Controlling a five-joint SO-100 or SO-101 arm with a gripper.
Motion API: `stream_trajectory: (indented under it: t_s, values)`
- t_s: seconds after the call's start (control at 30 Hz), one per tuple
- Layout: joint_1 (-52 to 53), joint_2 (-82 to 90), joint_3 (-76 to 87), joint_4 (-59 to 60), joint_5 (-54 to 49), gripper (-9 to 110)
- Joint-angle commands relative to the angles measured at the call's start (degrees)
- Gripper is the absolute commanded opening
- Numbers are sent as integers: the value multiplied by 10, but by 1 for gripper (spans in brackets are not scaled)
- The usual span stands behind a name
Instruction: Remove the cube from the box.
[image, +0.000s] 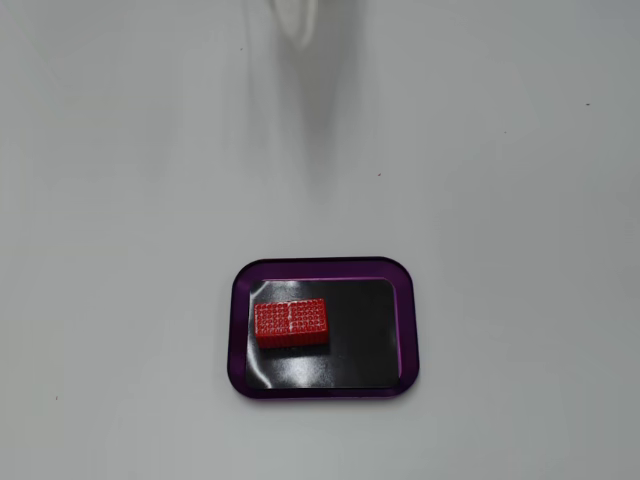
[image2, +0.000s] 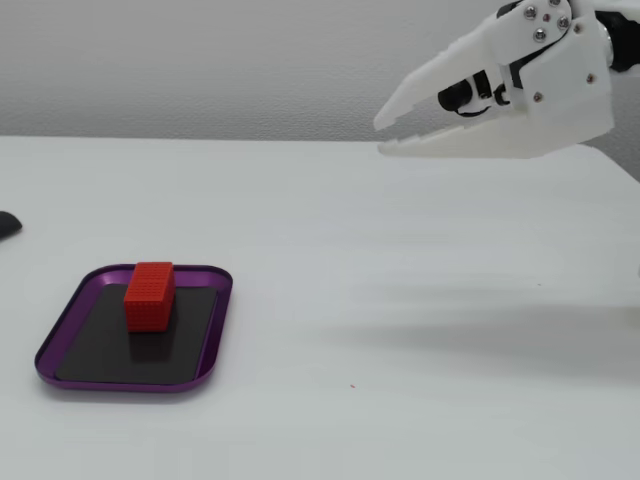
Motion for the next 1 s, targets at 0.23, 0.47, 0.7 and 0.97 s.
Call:
stream_trajectory:
  t_s: [0.23,0.47,0.7,0.97]
  values:
    - [-2,-389,-304,1,-4,0]
    - [-9,-653,-515,55,-22,0]
    - [-2,-916,-749,175,-25,13]
    - [-3,-1095,-948,234,-41,29]
